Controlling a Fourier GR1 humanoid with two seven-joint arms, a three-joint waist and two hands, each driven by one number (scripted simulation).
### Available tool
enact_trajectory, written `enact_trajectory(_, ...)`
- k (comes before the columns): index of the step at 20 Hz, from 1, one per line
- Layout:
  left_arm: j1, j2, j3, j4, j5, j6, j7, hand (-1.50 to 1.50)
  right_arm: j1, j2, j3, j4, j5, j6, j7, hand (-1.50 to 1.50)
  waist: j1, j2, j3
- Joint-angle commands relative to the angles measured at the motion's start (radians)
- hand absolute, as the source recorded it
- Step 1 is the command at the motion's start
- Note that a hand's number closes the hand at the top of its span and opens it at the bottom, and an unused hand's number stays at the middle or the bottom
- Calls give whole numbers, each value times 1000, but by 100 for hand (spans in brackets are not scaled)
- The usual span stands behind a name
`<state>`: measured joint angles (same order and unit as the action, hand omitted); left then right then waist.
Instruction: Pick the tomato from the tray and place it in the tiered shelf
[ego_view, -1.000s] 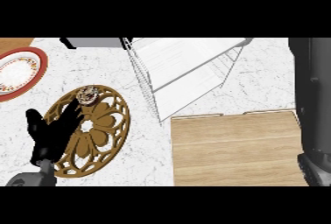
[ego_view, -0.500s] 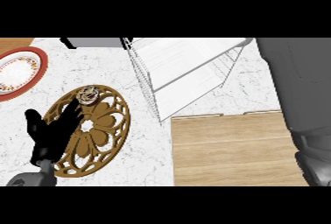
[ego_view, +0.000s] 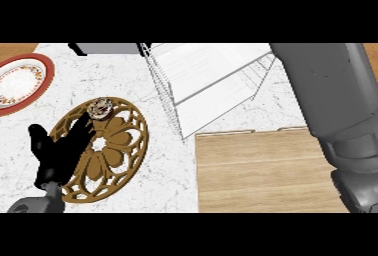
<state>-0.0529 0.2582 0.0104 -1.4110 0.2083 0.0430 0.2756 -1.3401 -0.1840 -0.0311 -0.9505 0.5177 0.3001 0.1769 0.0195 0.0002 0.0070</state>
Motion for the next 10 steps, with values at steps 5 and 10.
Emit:
enact_trajectory(5,-17,-3,13,55,-10,-3,43,0,-49,-24,-12,95,12,15,-72,150,-8,2,-7)
enact_trajectory(10,18,-24,-9,23,-27,11,51,0,-30,10,-100,115,-39,-57,-8,150,-10,1,-7)
